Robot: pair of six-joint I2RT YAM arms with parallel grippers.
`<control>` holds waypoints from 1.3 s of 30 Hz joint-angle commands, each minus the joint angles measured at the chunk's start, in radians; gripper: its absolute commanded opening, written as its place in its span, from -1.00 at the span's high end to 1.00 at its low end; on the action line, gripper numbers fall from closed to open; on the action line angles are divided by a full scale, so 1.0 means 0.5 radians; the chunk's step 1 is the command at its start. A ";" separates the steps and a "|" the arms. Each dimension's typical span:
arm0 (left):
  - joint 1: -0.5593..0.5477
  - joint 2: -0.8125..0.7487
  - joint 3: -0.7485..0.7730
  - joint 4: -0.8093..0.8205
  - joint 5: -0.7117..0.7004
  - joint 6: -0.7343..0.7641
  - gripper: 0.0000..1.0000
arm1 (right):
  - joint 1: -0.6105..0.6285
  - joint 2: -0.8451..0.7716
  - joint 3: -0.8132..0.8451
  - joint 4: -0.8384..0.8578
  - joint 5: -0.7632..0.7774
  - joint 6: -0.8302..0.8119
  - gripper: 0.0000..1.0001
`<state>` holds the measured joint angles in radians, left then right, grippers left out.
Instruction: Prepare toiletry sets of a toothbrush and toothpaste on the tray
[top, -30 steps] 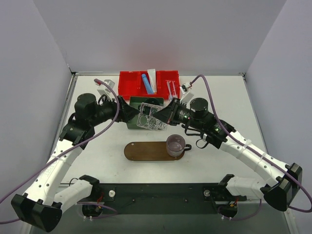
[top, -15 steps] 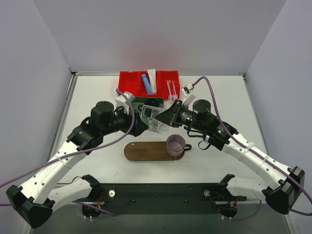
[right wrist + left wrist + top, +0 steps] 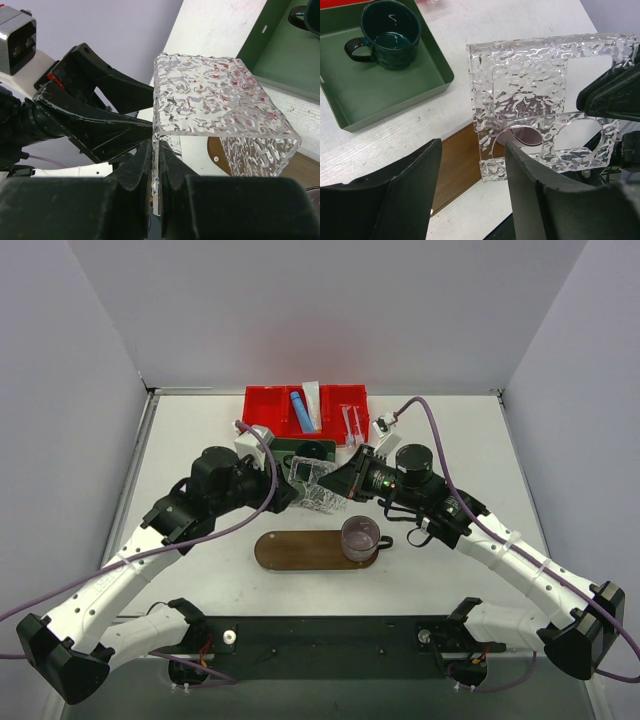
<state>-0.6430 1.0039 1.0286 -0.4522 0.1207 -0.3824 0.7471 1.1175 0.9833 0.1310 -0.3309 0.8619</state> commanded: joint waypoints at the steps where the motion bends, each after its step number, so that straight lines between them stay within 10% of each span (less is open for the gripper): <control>1: -0.018 0.026 0.014 0.128 -0.017 -0.027 -0.22 | -0.003 -0.011 0.018 0.174 -0.053 0.000 1.00; 14: -0.076 0.078 -0.008 0.177 -0.014 -0.073 0.26 | 0.000 0.017 -0.003 0.186 -0.035 0.000 1.00; 21: -0.113 0.106 0.007 0.134 -0.088 -0.048 1.00 | 0.000 0.044 -0.009 0.189 -0.025 0.000 1.00; 32: -0.122 0.057 0.004 0.039 -0.281 -0.100 1.00 | 0.000 0.106 0.077 -0.038 0.060 -0.073 0.97; 39: -0.122 0.039 -0.026 -0.074 -0.468 -0.174 1.00 | 0.006 0.121 0.107 -0.142 0.106 -0.110 0.37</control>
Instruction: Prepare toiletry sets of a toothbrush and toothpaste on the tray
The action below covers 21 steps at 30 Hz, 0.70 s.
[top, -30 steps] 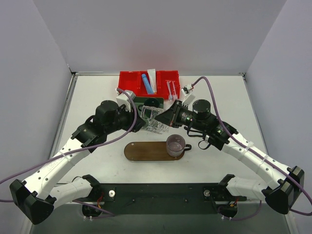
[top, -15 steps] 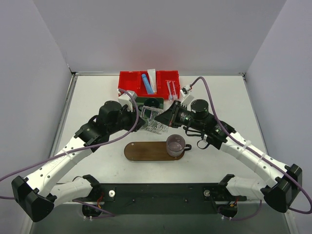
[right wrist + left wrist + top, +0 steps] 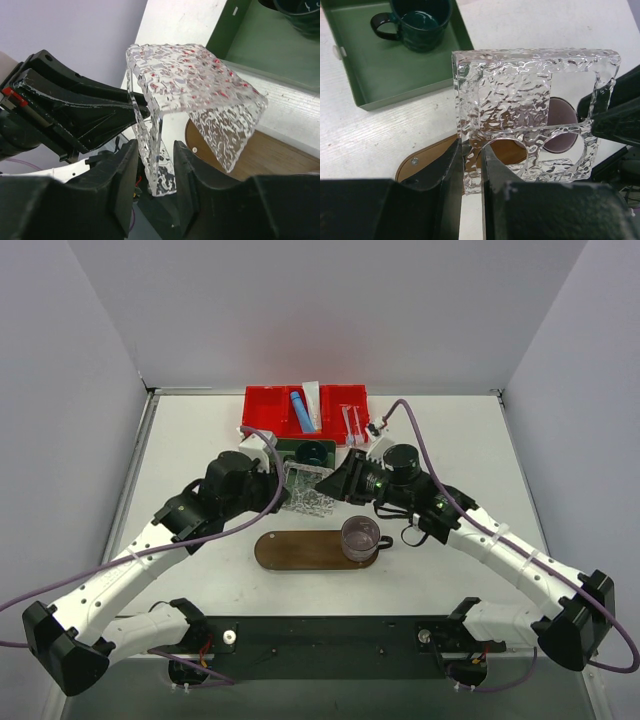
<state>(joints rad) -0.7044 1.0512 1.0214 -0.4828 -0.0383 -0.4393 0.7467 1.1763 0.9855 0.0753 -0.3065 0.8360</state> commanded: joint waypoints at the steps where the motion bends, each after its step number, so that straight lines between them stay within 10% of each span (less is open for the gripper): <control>1: 0.004 -0.062 -0.018 -0.013 -0.181 -0.072 1.00 | 0.007 0.004 0.118 -0.049 0.061 -0.064 0.31; 21: 0.001 -0.240 -0.266 -0.277 -0.334 -0.330 1.00 | -0.030 -0.420 0.265 -0.844 0.879 -0.337 -0.08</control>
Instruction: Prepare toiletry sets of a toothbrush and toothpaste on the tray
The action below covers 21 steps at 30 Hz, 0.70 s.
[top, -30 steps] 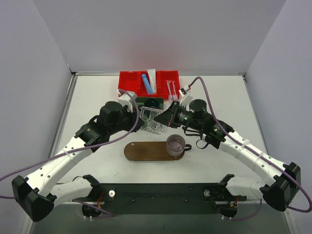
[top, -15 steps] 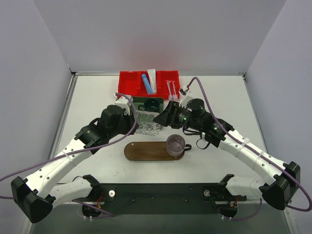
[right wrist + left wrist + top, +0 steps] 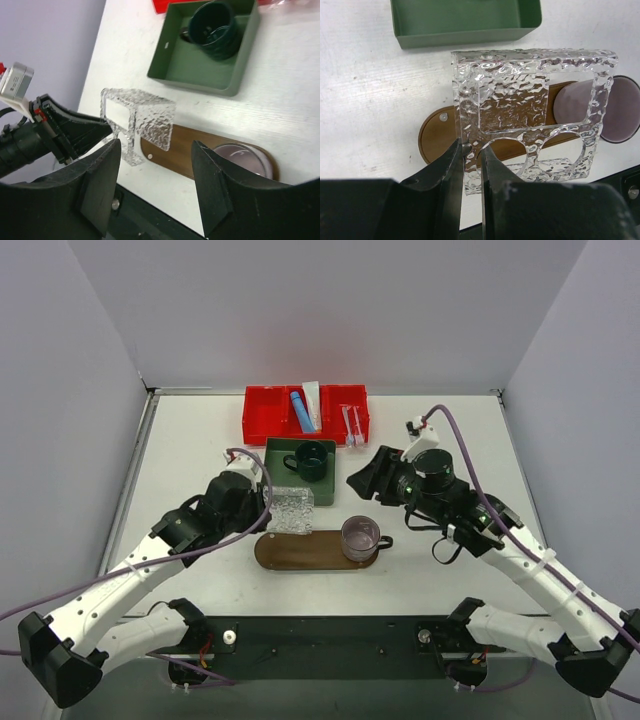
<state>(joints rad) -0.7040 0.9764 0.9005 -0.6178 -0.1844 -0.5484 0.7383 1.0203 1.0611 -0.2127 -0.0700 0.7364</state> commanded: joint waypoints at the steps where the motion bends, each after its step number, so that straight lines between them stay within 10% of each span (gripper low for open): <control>1: 0.000 -0.097 -0.034 -0.016 -0.039 -0.124 1.00 | -0.016 -0.126 0.117 -0.307 0.465 -0.153 -0.08; 21: -0.193 0.038 -0.083 -0.108 -0.287 -0.505 1.00 | -0.013 -0.522 -0.054 -0.563 0.956 -0.230 -0.12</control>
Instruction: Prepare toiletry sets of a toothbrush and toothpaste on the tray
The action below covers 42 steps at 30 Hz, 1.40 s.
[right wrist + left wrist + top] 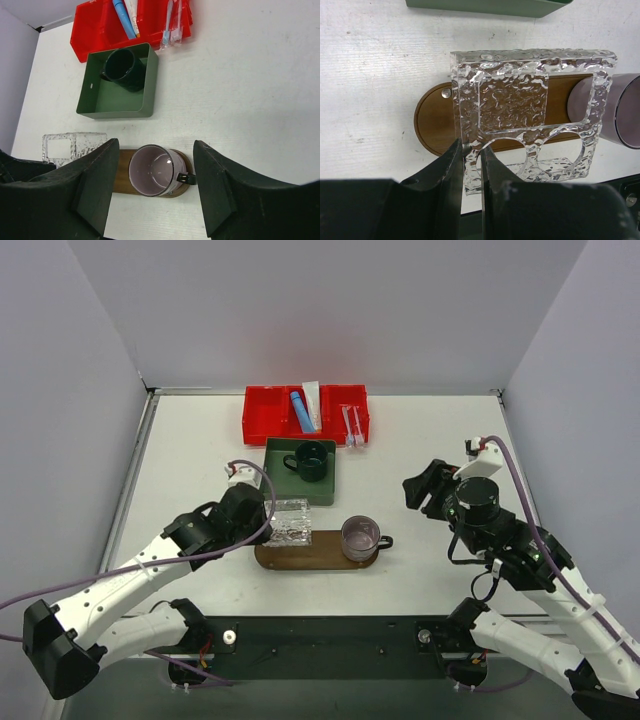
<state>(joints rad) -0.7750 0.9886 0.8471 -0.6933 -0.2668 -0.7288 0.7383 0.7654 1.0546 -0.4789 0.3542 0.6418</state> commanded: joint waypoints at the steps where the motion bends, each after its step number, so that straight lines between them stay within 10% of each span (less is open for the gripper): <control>1: -0.079 0.020 0.024 0.037 -0.138 -0.168 1.00 | -0.013 -0.015 -0.047 -0.030 0.117 -0.041 -0.12; 42: -0.413 0.554 0.150 0.218 -0.138 -0.546 1.00 | -0.016 -0.040 -0.121 -0.061 0.215 -0.066 -0.13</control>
<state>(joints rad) -0.9730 1.2514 0.8711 -0.6357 -0.3363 -0.9680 0.7341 0.7364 0.9993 -0.5056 0.4244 0.6231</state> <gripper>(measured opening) 0.245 0.565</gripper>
